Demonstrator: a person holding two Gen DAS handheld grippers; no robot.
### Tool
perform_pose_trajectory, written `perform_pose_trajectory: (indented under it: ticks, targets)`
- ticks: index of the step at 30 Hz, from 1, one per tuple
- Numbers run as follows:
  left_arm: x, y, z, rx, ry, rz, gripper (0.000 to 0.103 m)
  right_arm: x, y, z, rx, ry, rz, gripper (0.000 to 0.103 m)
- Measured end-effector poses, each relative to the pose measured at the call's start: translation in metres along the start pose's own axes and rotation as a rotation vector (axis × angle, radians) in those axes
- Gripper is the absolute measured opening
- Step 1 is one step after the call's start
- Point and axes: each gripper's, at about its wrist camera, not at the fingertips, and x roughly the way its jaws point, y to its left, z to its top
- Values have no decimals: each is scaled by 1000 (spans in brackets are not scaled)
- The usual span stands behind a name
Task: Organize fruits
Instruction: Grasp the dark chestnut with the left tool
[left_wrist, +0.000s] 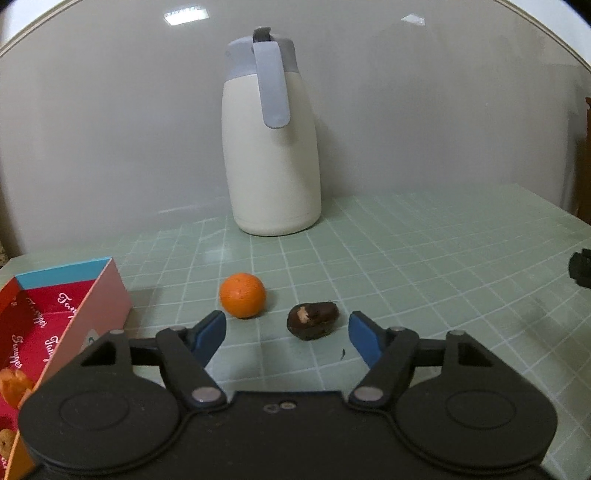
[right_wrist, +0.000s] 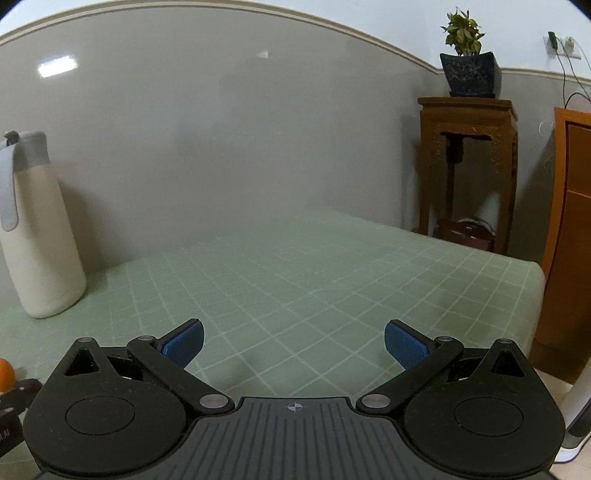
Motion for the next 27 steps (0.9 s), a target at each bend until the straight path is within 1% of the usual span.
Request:
perform_pose_trajectory:
  ticks: [9,10,12,14,21,22,23,24,27]
  targets:
    - [18,0,9,-9,21,5,65,2,-8,1,22,23,16,103]
    - [21,0,9,-9,27,3,63,2,-8,0,23,24,19,103]
    - [26,0,8,-11,45,-8,53,2,-8,1,25,27,26,103]
    - [30,1,7,-22,61,-27,47,2,-7,1,26,29,36,103]
    - [37,2,8,-34,79,-44,44,2,-6,0,31,33,60,103]
    - [38,2,8,-36,81,-52,41,2,-5,0,33,36,62,103]
    - [40,2,9,-35,86,-63,34,2,-6,0,34,39,66,103]
    - [43,1,9,-31,93,-77,31,2,-5,0,36,42,69,103]
    - [44,-1,9,-26,93,-86,29,1,-3,1,38,44,79,103]
